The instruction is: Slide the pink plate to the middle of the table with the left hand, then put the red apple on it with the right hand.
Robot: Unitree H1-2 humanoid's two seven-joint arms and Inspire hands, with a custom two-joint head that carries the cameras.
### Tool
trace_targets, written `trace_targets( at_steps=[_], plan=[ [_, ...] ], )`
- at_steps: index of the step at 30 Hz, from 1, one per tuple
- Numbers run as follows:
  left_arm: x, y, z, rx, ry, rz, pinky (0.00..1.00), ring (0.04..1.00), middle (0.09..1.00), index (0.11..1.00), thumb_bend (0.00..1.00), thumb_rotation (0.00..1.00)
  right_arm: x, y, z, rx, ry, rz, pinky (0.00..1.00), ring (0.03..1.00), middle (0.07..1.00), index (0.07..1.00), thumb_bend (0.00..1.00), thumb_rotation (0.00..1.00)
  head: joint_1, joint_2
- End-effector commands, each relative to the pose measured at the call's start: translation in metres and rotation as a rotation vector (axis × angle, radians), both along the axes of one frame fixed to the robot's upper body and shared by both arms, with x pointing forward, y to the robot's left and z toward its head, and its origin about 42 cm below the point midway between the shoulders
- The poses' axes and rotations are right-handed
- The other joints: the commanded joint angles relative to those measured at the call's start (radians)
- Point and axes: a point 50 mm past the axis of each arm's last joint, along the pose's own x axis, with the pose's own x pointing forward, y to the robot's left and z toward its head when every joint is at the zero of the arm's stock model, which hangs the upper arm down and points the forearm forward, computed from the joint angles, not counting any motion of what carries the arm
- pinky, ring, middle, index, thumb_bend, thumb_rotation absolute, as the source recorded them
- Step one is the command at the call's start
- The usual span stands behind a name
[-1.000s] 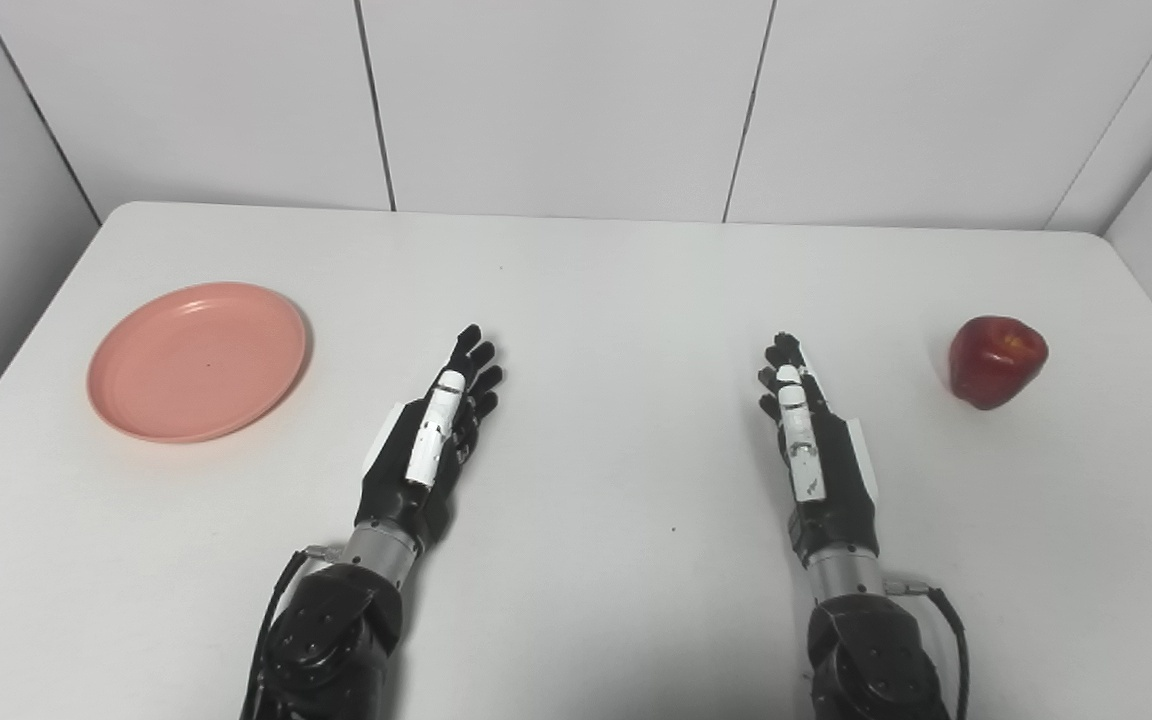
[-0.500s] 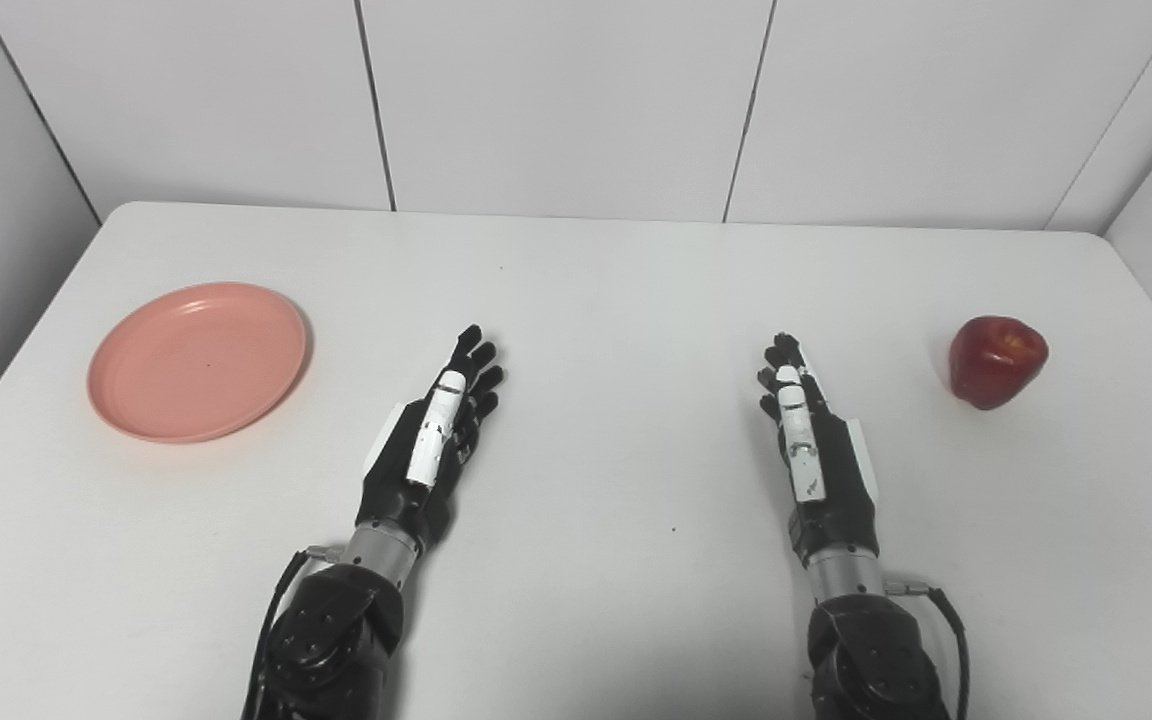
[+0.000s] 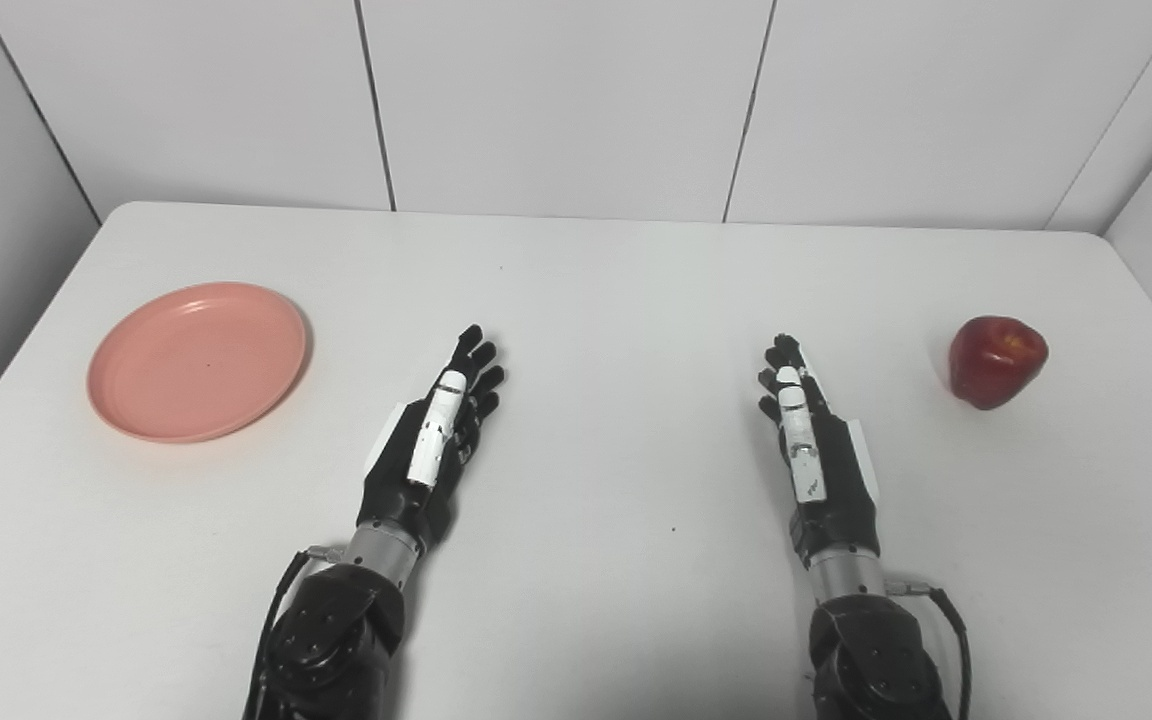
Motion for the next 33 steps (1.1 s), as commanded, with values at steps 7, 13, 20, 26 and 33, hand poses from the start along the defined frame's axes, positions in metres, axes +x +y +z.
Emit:
trace_targets(
  at_steps=[7, 13, 20, 26, 33],
  plan=[
    [0.0027, -0.0039, 0.0154, -0.022, -0.063, -0.011, 1.0, 0.984, 1.0, 0.992, 0.43, 1.0, 0.0074, 0.0037, 0.0185, 0.01, -0.101, 0.009, 0.94, 0.932, 0.941, 0.937, 0.21, 1.0, 0.002, 0.0],
    [0.003, -0.0032, 0.015, -0.024, -0.062, -0.008, 1.0, 0.979, 0.995, 0.99, 0.44, 1.0, 0.0074, 0.0038, 0.0185, 0.002, -0.102, 0.011, 0.94, 0.932, 0.94, 0.938, 0.22, 1.0, 0.002, 0.001],
    [0.0033, -0.0031, 0.0152, -0.02, -0.067, -0.008, 1.0, 0.978, 0.993, 0.987, 0.44, 1.0, 0.0079, 0.0041, 0.0181, 0.009, -0.106, 0.006, 0.93, 0.93, 0.938, 0.933, 0.22, 1.0, 0.001, 0.001],
    [0.0027, -0.0034, 0.0157, -0.017, -0.068, -0.01, 1.0, 0.979, 0.996, 0.989, 0.43, 1.0, 0.0067, 0.0037, 0.0192, 0.005, -0.107, 0.01, 0.94, 0.928, 0.939, 0.936, 0.22, 1.0, 0.001, 0.001],
    [0.0022, -0.0038, 0.0161, -0.021, -0.069, -0.009, 1.0, 0.979, 0.996, 0.988, 0.44, 1.0, 0.006, 0.0039, 0.0207, 0.014, -0.097, 0.012, 0.94, 0.935, 0.942, 0.939, 0.22, 1.0, 0.003, 0.002]
  ],
)
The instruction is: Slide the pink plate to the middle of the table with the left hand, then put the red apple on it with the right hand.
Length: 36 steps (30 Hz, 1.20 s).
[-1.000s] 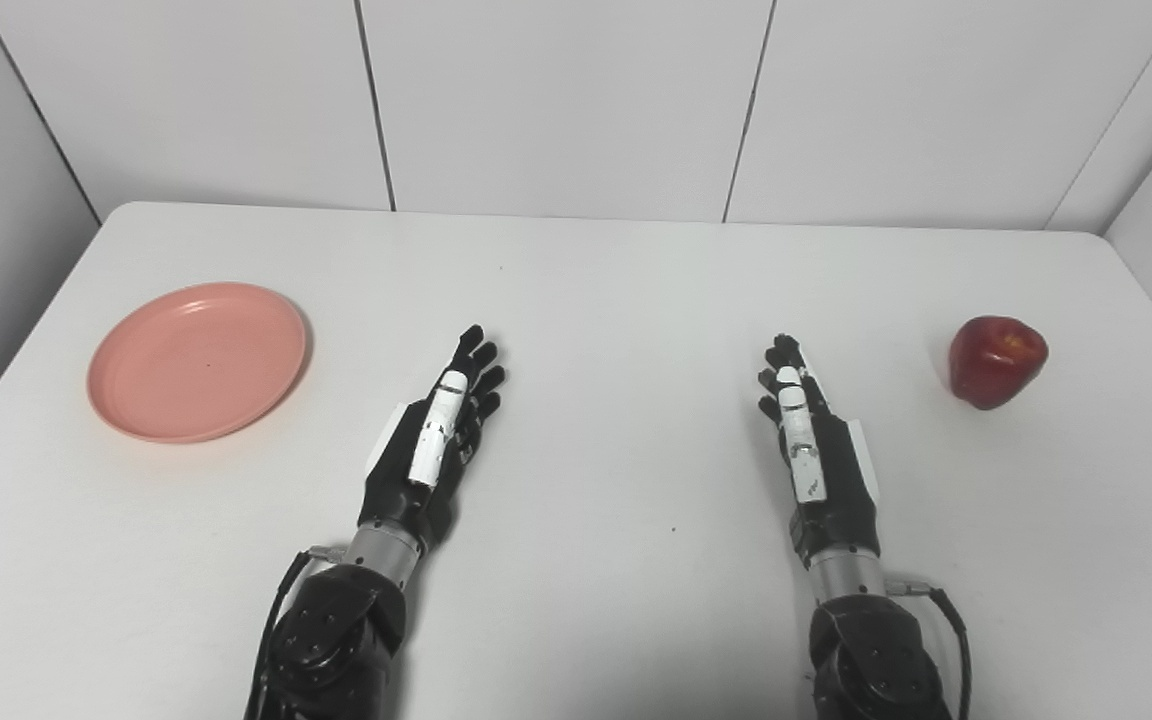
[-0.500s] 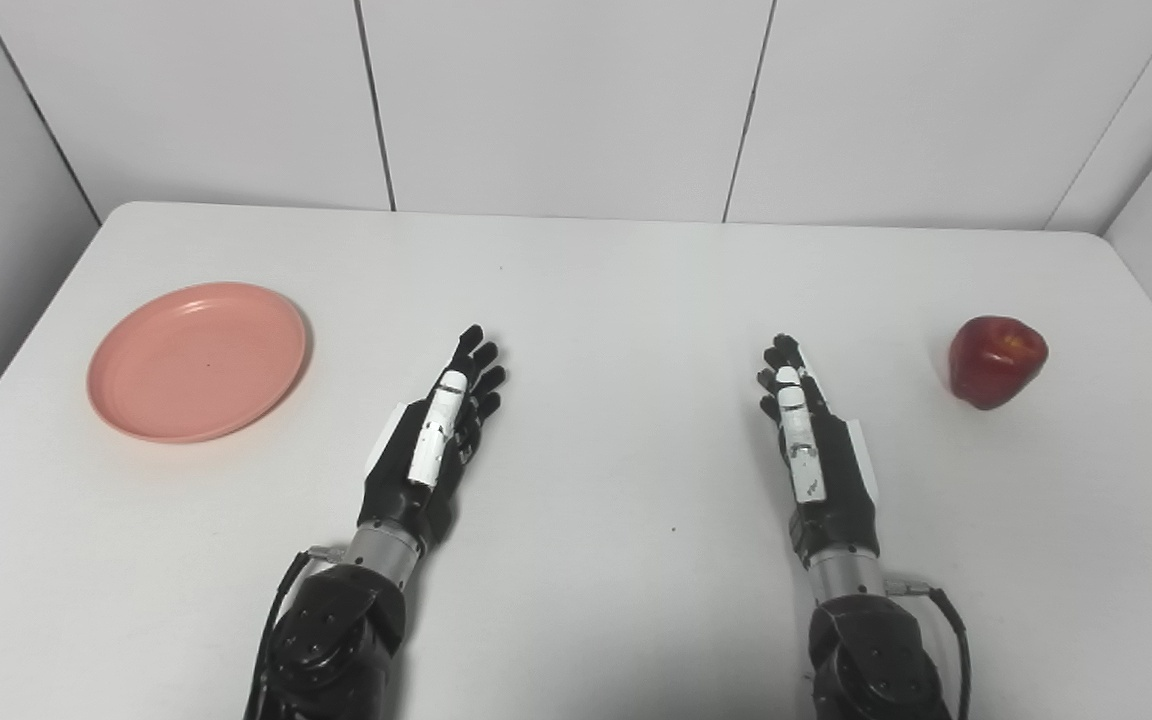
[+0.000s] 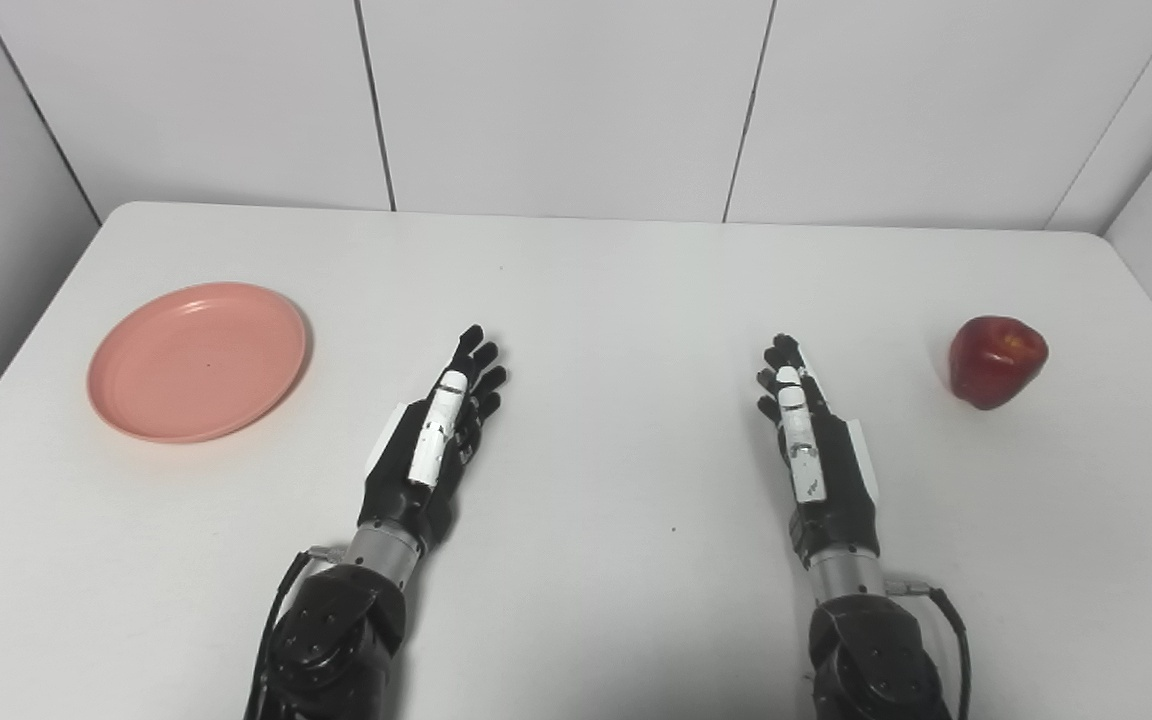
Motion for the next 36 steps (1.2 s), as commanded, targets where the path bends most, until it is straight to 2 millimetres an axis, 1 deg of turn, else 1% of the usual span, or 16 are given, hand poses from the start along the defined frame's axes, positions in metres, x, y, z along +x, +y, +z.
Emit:
trace_targets(
  at_steps=[1, 5, 6, 7, 10, 11, 12, 13, 14, 15, 16, 17, 18, 19, 26, 36],
  plan=[
    [0.002, -0.004, 0.016, -0.022, -0.069, -0.009, 1.0, 0.978, 0.995, 0.988, 0.44, 1.0, 0.006, 0.004, 0.02, 0.015, -0.096, 0.011, 0.94, 0.935, 0.943, 0.94, 0.22, 1.0, 0.0, 0.002],
    [0.002, -0.005, 0.016, -0.024, -0.071, -0.01, 1.0, 0.978, 0.995, 0.988, 0.44, 1.0, 0.006, 0.004, 0.02, 0.017, -0.1, 0.008, 0.94, 0.933, 0.944, 0.941, 0.22, 1.0, 0.011, -0.003],
    [0.002, -0.006, 0.016, -0.023, -0.071, -0.011, 1.0, 0.978, 0.995, 0.988, 0.44, 1.0, 0.006, 0.003, 0.02, 0.022, -0.1, 0.006, 0.94, 0.934, 0.945, 0.942, 0.21, 1.0, 0.036, -0.011],
    [0.002, -0.007, 0.016, -0.022, -0.072, -0.011, 1.0, 0.978, 0.995, 0.99, 0.44, 1.0, 0.006, 0.002, 0.02, 0.025, -0.099, 0.005, 0.94, 0.933, 0.945, 0.94, 0.2, 1.0, 0.036, -0.011],
    [0.001, -0.013, 0.013, -0.025, -0.07, -0.013, 1.0, 0.978, 0.994, 0.99, 0.44, 1.0, 0.005, -0.003, 0.018, 0.037, -0.097, 0.004, 0.94, 0.938, 0.95, 0.945, 0.19, 1.0, 0.108, -0.039],
    [0.0, -0.017, 0.011, -0.029, -0.068, -0.014, 1.0, 0.98, 0.996, 0.991, 0.44, 1.0, 0.004, -0.006, 0.017, 0.044, -0.096, 0.005, 0.95, 0.941, 0.952, 0.947, 0.19, 1.0, 0.155, -0.059],
    [0.0, -0.02, 0.01, -0.031, -0.066, -0.015, 1.0, 0.981, 0.997, 0.991, 0.44, 1.0, 0.004, -0.009, 0.015, 0.049, -0.098, 0.006, 0.96, 0.945, 0.954, 0.949, 0.18, 1.0, 0.165, -0.063],
    [-0.001, -0.024, 0.009, -0.035, -0.063, -0.015, 1.0, 0.982, 0.998, 0.991, 0.44, 1.0, 0.004, -0.013, 0.014, 0.05, -0.1, 0.008, 0.98, 0.948, 0.955, 0.951, 0.18, 1.0, 0.216, -0.086],
    [-0.001, -0.028, 0.008, -0.037, -0.061, -0.014, 1.0, 0.982, 0.998, 0.99, 0.43, 1.0, 0.003, -0.016, 0.012, 0.045, -0.105, 0.011, 0.98, 0.949, 0.956, 0.952, 0.18, 1.0, 0.226, -0.09],
    [-0.001, -0.033, 0.007, -0.034, -0.064, -0.014, 1.0, 0.98, 0.998, 0.988, 0.42, 1.0, 0.003, -0.02, 0.011, 0.044, -0.11, 0.014, 0.99, 0.951, 0.955, 0.952, 0.18, 1.0, 0.268, -0.111],
    [-0.001, -0.036, 0.006, -0.032, -0.067, -0.014, 1.0, 0.98, 0.999, 0.99, 0.42, 1.0, 0.003, -0.023, 0.01, 0.044, -0.113, 0.017, 0.99, 0.952, 0.953, 0.951, 0.17, 1.0, 0.268, -0.111],
    [-0.001, -0.04, 0.004, -0.027, -0.071, -0.016, 1.0, 0.98, 1.0, 0.991, 0.41, 1.0, 0.003, -0.026, 0.008, 0.042, -0.117, 0.021, 1.0, 0.952, 0.953, 0.95, 0.17, 1.0, 0.306, -0.134],
    [-0.001, -0.043, 0.003, -0.023, -0.074, -0.016, 1.0, 0.979, 0.999, 0.991, 0.42, 1.0, 0.003, -0.029, 0.007, 0.041, -0.12, 0.025, 1.0, 0.955, 0.953, 0.95, 0.18, 1.0, 0.306, -0.134],
    [0.0, -0.047, 0.001, -0.018, -0.075, -0.015, 1.0, 0.98, 1.0, 0.992, 0.43, 1.0, 0.004, -0.032, 0.006, 0.049, -0.121, 0.029, 1.0, 0.961, 0.957, 0.953, 0.18, 1.0, 0.334, -0.154],
    [0.002, -0.059, -0.005, -0.006, -0.072, -0.005, 0.99, 0.979, 0.993, 0.987, 0.43, 1.0, 0.004, -0.039, 0.003, 0.069, -0.13, 0.045, 1.0, 0.985, 0.976, 0.971, 0.16, 1.0, 0.377, -0.195],
    [0.002, -0.056, -0.004, 0.002, -0.071, -0.009, 0.97, 0.959, 0.976, 0.967, 0.41, 1.0, 0.002, -0.033, 0.005, 0.104, -0.133, 0.049, 1.0, 1.0, 0.997, 0.993, 0.1, 1.0, 0.386, -0.214]
  ],
)
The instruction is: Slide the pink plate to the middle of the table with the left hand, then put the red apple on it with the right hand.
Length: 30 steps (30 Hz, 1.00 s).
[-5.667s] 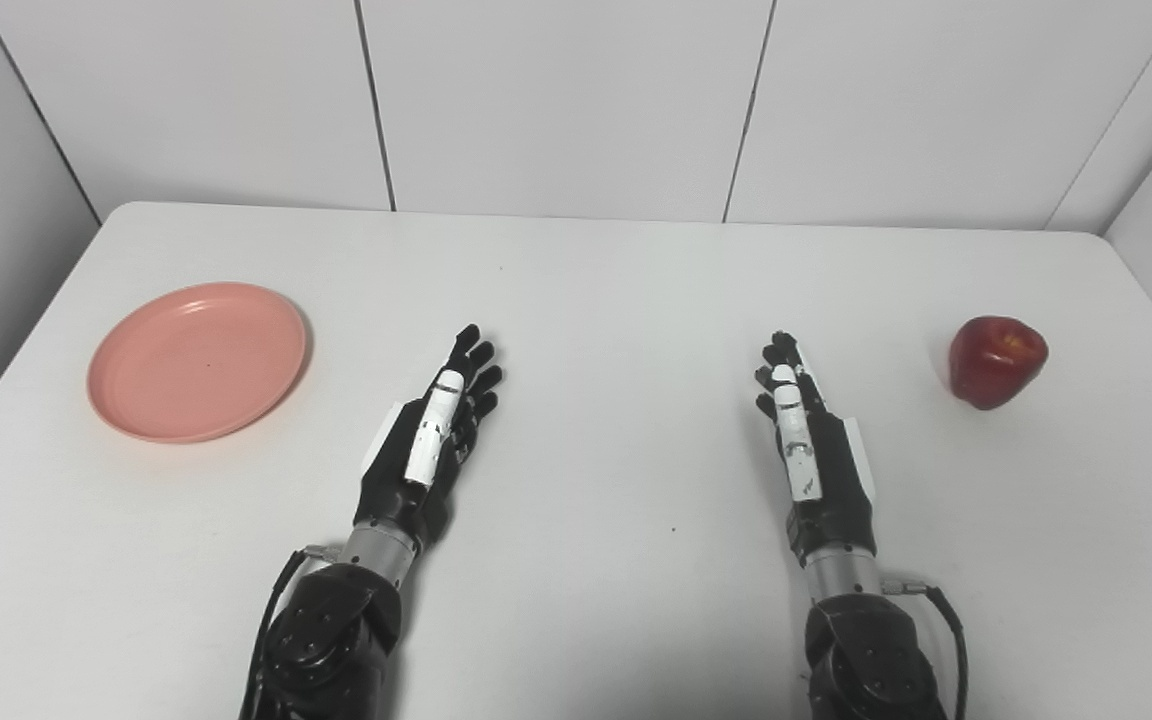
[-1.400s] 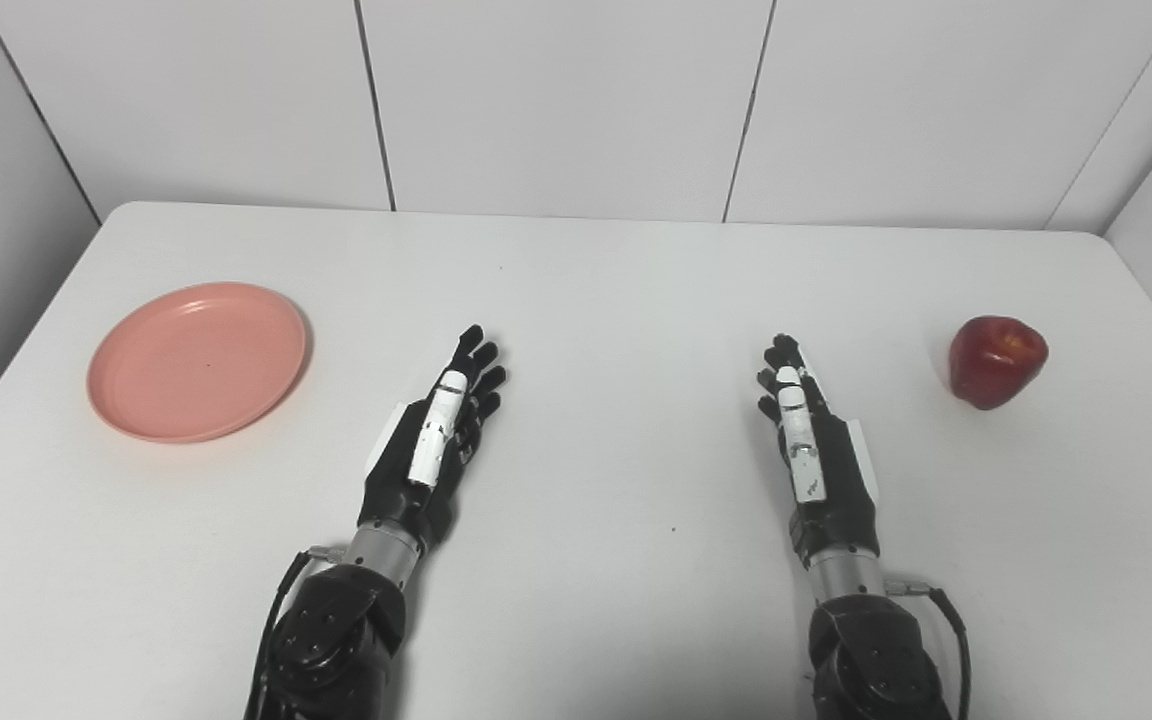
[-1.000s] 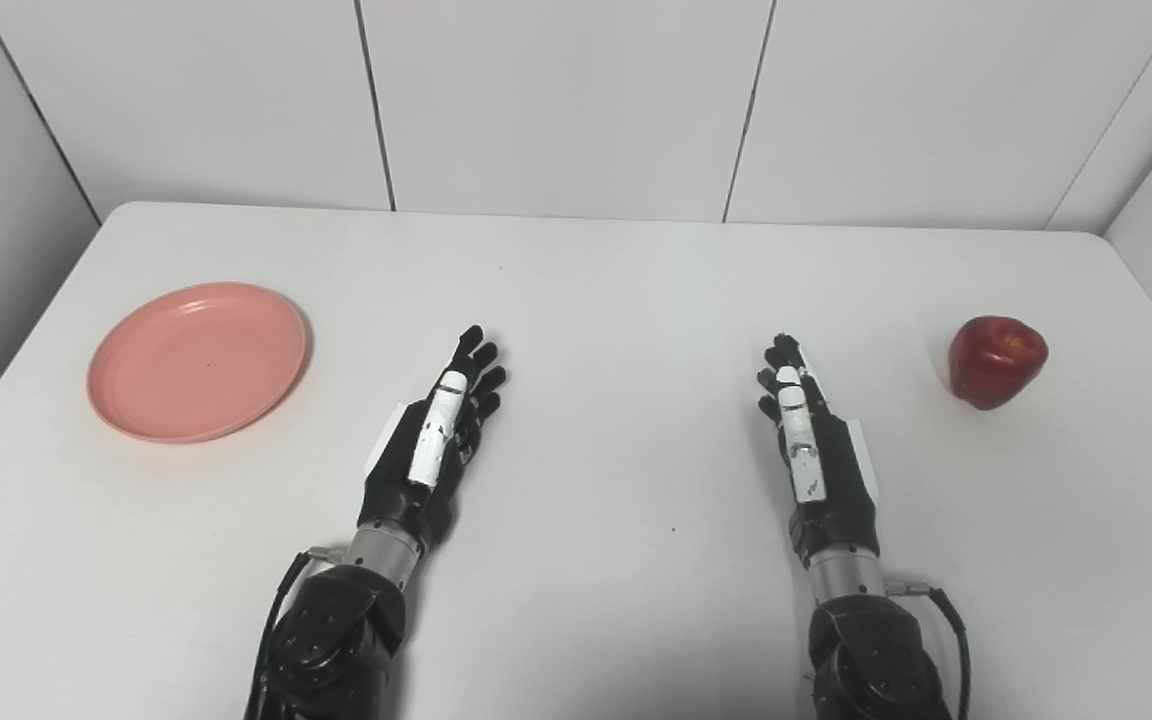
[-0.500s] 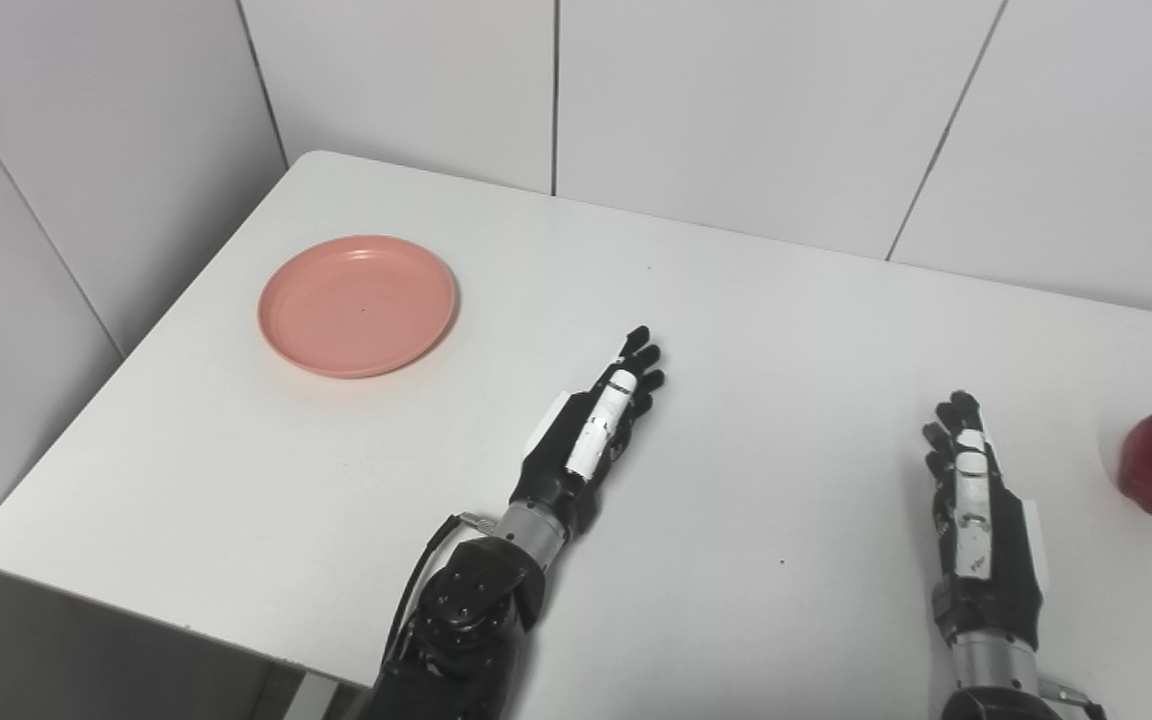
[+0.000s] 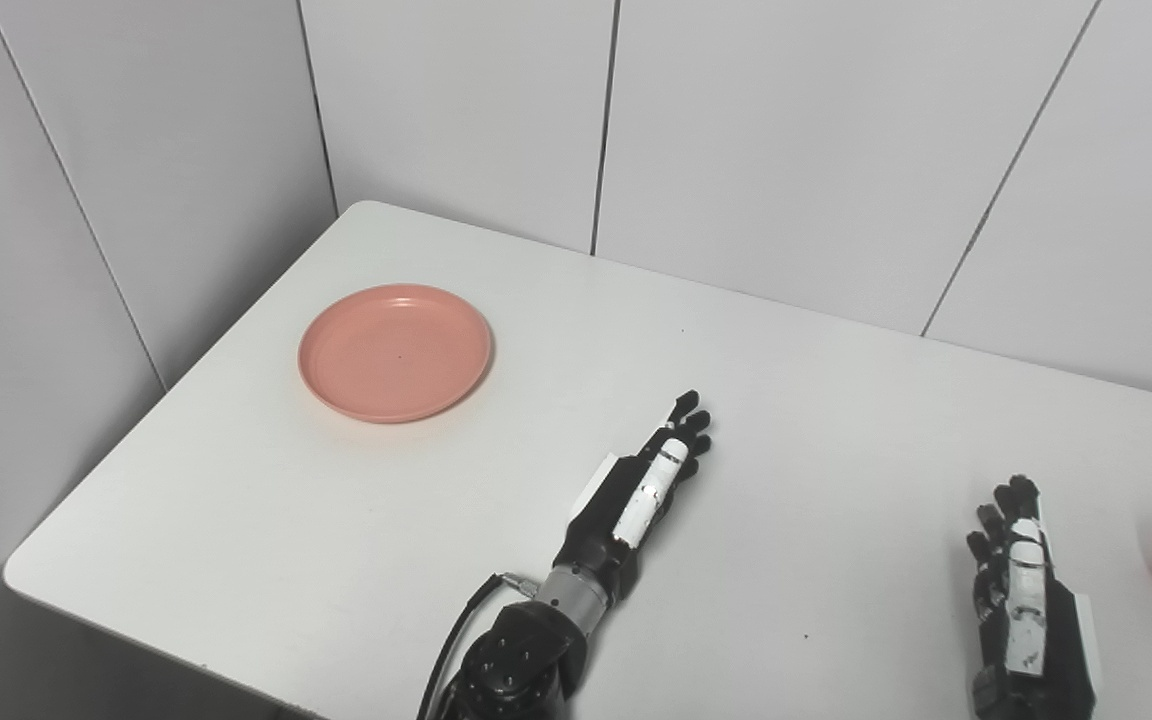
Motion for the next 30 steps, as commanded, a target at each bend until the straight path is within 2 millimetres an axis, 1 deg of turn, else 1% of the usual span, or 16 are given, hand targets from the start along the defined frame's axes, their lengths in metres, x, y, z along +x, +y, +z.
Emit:
trace_targets(
  at_steps=[1, 4, 8, 15, 22, 27, 30],
  plan=[
    [0.005, -0.006, 0.009, 0.001, -0.027, -0.026, 0.97, 0.958, 0.976, 0.966, 0.41, 1.0, 0.004, 0.004, 0.014, 0.012, -0.087, 0.007, 1.0, 1.0, 0.997, 0.993, 0.1, 1.0, 0.007, -0.004],
    [0.006, -0.003, 0.01, 0.014, -0.029, -0.021, 0.96, 0.956, 0.973, 0.959, 0.41, 1.0, 0.005, 0.005, 0.013, 0.004, -0.091, 0.008, 1.0, 0.996, 0.994, 0.992, 0.11, 1.0, 0.015, -0.013],
    [0.009, 0.002, 0.015, 0.042, -0.052, -0.015, 0.96, 0.954, 0.969, 0.956, 0.41, 1.0, 0.005, 0.008, 0.016, -0.005, -0.081, -0.006, 1.0, 0.996, 0.993, 0.99, 0.09, 1.0, 0.023, -0.022],
    [0.017, 0.008, 0.032, 0.054, -0.103, -0.033, 0.95, 0.939, 0.952, 0.942, 0.4, 1.0, 0.005, 0.01, 0.016, -0.001, -0.092, -0.004, 1.0, 0.995, 0.994, 0.995, 0.06, 1.0, 0.051, -0.037],
    [0.023, 0.015, 0.055, 0.07, -0.171, -0.04, 0.92, 0.91, 0.932, 0.927, 0.38, 1.0, 0.005, 0.012, 0.019, 0.0, -0.081, -0.003, 1.0, 1.0, 0.998, 0.997, 0.06, 1.0, 0.065, -0.043],
    [0.029, 0.024, 0.077, 0.104, -0.226, -0.04, 0.91, 0.891, 0.91, 0.907, 0.44, 1.0, 0.004, 0.014, 0.021, 0.001, -0.083, -0.005, 1.0, 1.0, 0.996, 0.997, 0.06, 1.0, 0.064, -0.039],
    [0.033, 0.03, 0.088, 0.104, -0.258, -0.027, 0.88, 0.873, 0.897, 0.889, 0.46, 1.0, 0.004, 0.015, 0.021, 0.002, -0.082, -0.008, 1.0, 1.0, 0.994, 0.994, 0.05, 1.0, 0.062, -0.04]
  ],
)
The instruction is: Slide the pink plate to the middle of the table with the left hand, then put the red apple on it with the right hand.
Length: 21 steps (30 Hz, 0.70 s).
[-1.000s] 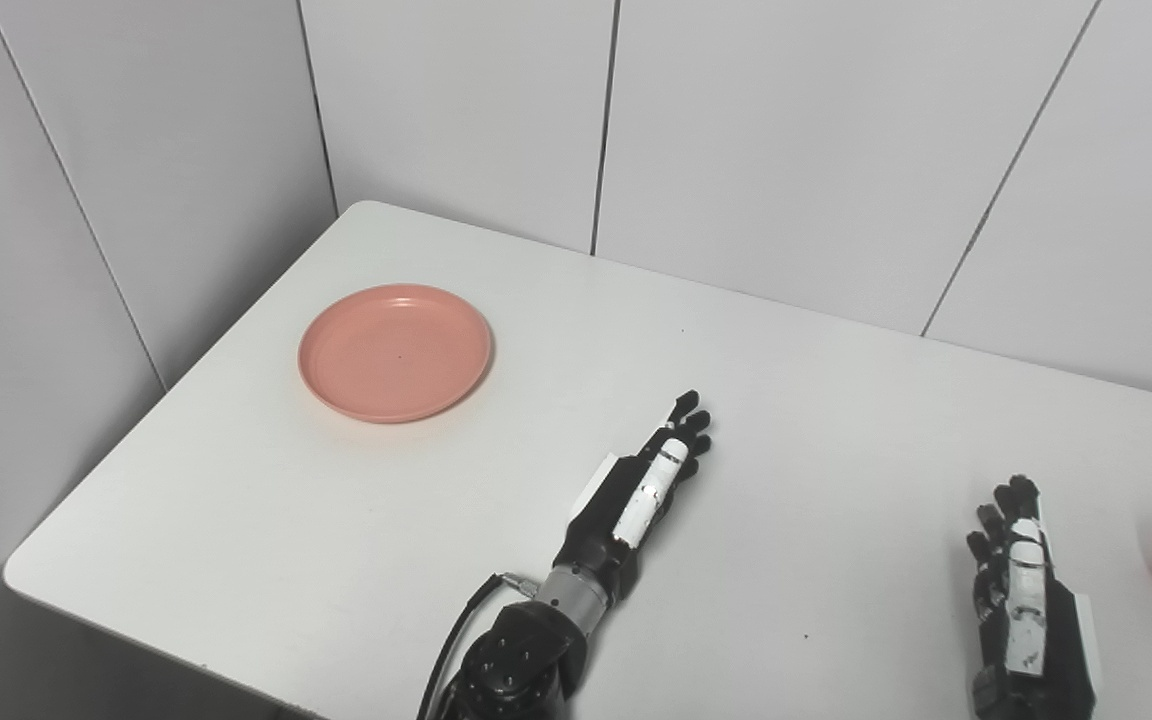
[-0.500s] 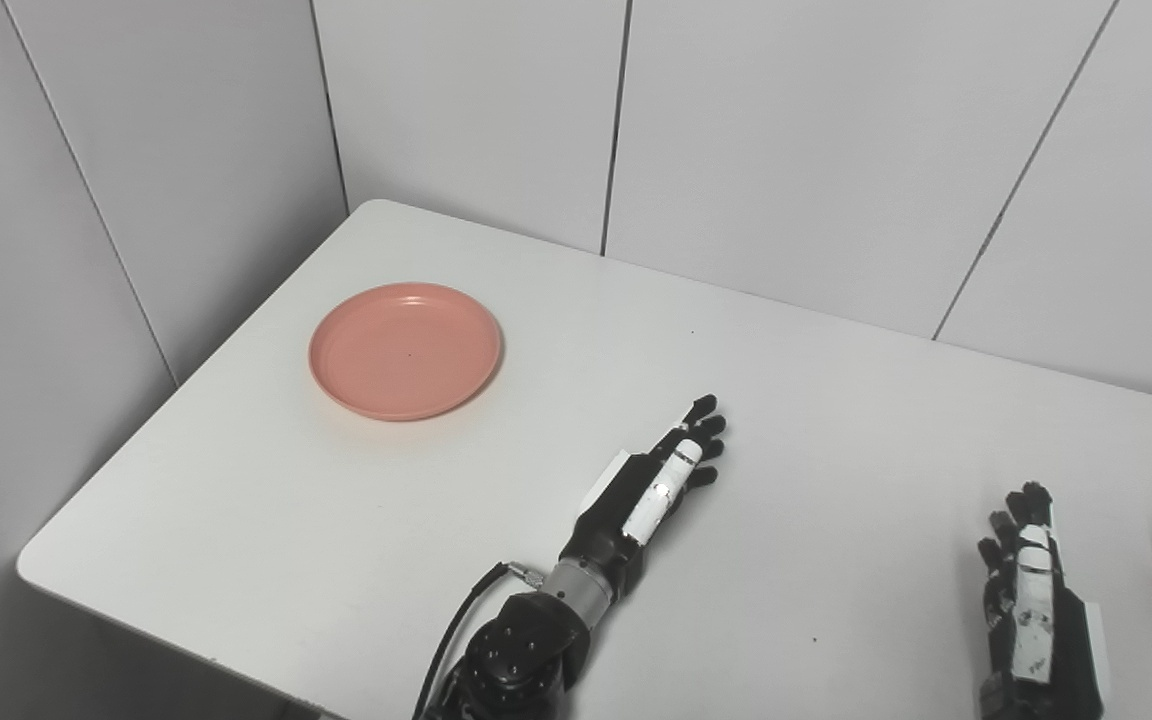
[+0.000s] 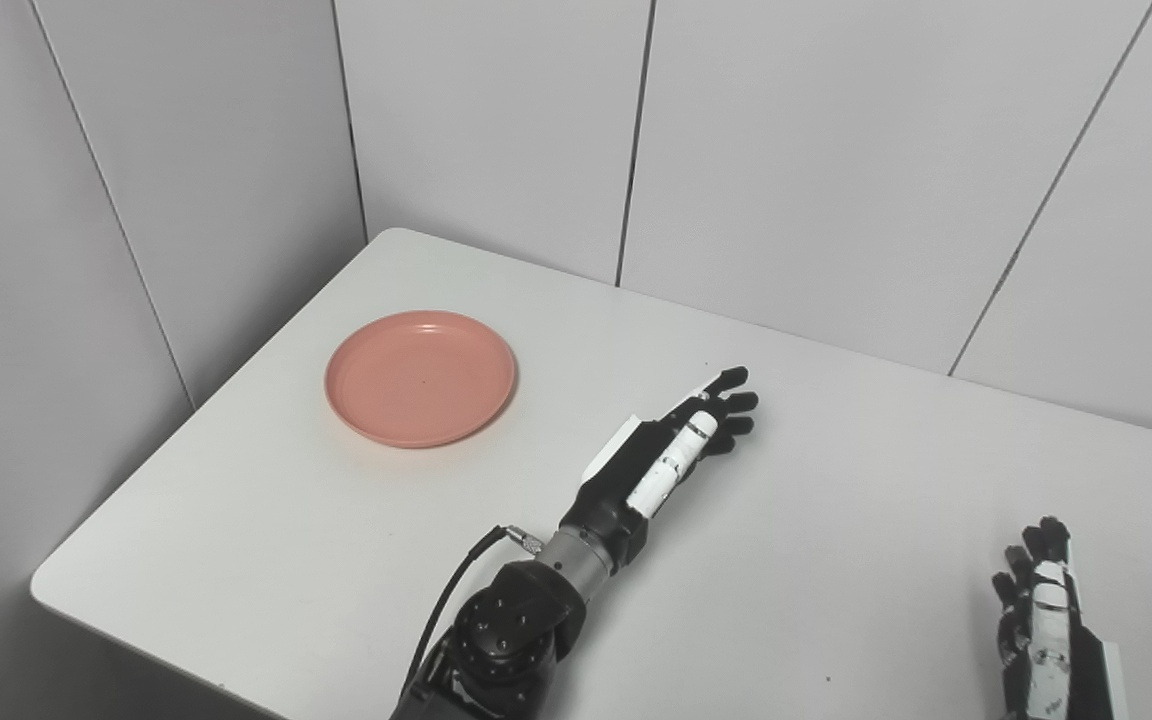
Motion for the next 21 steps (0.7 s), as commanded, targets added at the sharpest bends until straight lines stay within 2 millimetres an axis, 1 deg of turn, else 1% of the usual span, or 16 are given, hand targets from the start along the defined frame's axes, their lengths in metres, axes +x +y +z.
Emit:
trace_targets(
  at_steps=[1, 3, 6, 9, 12, 18, 21],
  plan=[
    [0.009, 0.001, 0.03, -0.009, -0.103, 0.003, 0.87, 0.865, 0.889, 0.88, 0.46, 1.0, 0.005, 0.004, 0.017, 0.006, -0.066, 0.003, 1.0, 1.0, 0.994, 0.994, 0.04, 1.0, 0.001, 0.0],
    [0.012, 0.006, 0.041, -0.012, -0.133, 0.022, 0.86, 0.863, 0.885, 0.874, 0.46, 1.0, 0.005, 0.004, 0.017, 0.007, -0.065, 0.007, 1.0, 1.0, 0.994, 0.995, 0.05, 1.0, 0.002, -0.001],
    [0.017, 0.013, 0.055, -0.03, -0.163, 0.039, 0.89, 0.868, 0.884, 0.869, 0.46, 1.0, 0.005, 0.004, 0.019, 0.015, -0.061, 0.008, 1.0, 1.0, 0.998, 0.998, 0.05, 1.0, 0.005, -0.002],
    [0.023, 0.021, 0.067, -0.049, -0.194, 0.063, 0.87, 0.863, 0.874, 0.853, 0.44, 1.0, 0.005, 0.003, 0.019, 0.009, -0.065, 0.01, 1.0, 1.0, 0.997, 0.997, 0.05, 1.0, 0.009, -0.002],
    [0.033, 0.034, 0.08, -0.056, -0.238, 0.098, 0.85, 0.856, 0.868, 0.847, 0.43, 1.0, 0.006, 0.002, 0.019, 0.002, -0.066, 0.007, 1.0, 1.0, 0.995, 0.994, 0.04, 1.0, 0.015, 0.0],
    [0.046, 0.061, 0.095, -0.044, -0.283, 0.171, 0.84, 0.851, 0.866, 0.847, 0.43, 1.0, 0.006, 0.0, 0.021, 0.007, -0.058, 0.012, 1.0, 1.0, 1.0, 1.0, 0.05, 1.0, 0.02, 0.001],
    [0.049, 0.075, 0.104, -0.037, -0.294, 0.213, 0.85, 0.857, 0.87, 0.85, 0.45, 1.0, 0.007, -0.001, 0.021, 0.005, -0.059, 0.01, 1.0, 1.0, 1.0, 1.0, 0.03, 1.0, 0.022, 0.001]
  ],
)
